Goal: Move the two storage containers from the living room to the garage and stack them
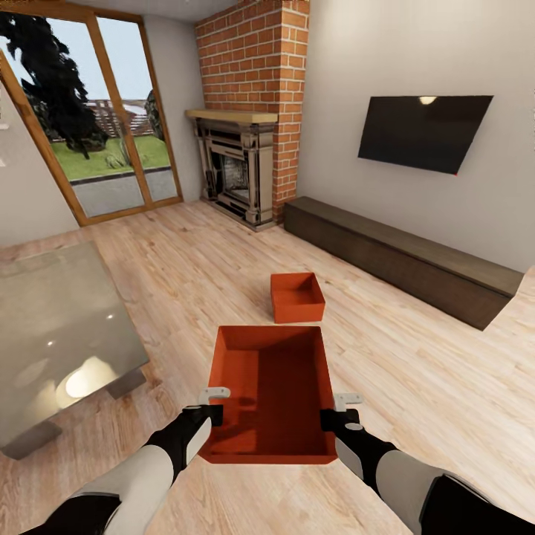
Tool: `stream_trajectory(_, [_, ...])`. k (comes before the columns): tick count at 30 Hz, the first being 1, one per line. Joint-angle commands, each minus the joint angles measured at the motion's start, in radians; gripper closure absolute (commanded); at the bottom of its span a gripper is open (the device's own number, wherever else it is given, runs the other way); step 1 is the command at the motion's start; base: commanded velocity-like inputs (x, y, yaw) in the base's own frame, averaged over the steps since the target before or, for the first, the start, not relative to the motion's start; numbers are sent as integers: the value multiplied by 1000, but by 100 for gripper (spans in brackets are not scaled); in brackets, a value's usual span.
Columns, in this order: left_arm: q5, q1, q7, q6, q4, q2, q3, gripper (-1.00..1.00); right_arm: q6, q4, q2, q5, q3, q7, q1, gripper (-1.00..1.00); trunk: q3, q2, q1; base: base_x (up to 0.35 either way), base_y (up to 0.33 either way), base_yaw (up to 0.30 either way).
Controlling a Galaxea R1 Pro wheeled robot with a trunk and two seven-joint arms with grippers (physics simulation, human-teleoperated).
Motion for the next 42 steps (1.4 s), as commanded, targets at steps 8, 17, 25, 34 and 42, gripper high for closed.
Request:
stream_trajectory(8, [-10, 0, 29, 9, 1, 8, 1, 100, -7, 0, -22, 4, -10, -14, -1, 100, 11, -1, 0, 0, 0, 0])
stream_trajectory(17, [-10, 0, 29, 9, 1, 8, 1, 100, -7, 0, -22, 4, -10, -14, -1, 100, 25, -1, 0, 0, 0, 0])
stream_trajectory(25, [-10, 0, 29, 9, 1, 8, 1, 100, -7, 0, -22, 4, -10, -14, -1, 100, 38, -1, 0, 0, 0, 0])
stream_trajectory(34, [-10, 0, 29, 8, 1, 8, 1, 100, -7, 0, -22, 4, -9, -14, -1, 100, 52, -1, 0, 0, 0, 0])
stream_trajectory(42, [-10, 0, 29, 8, 1, 8, 1, 100, -7, 0, -22, 4, -9, -13, -1, 100, 65, -1, 0, 0, 0, 0])
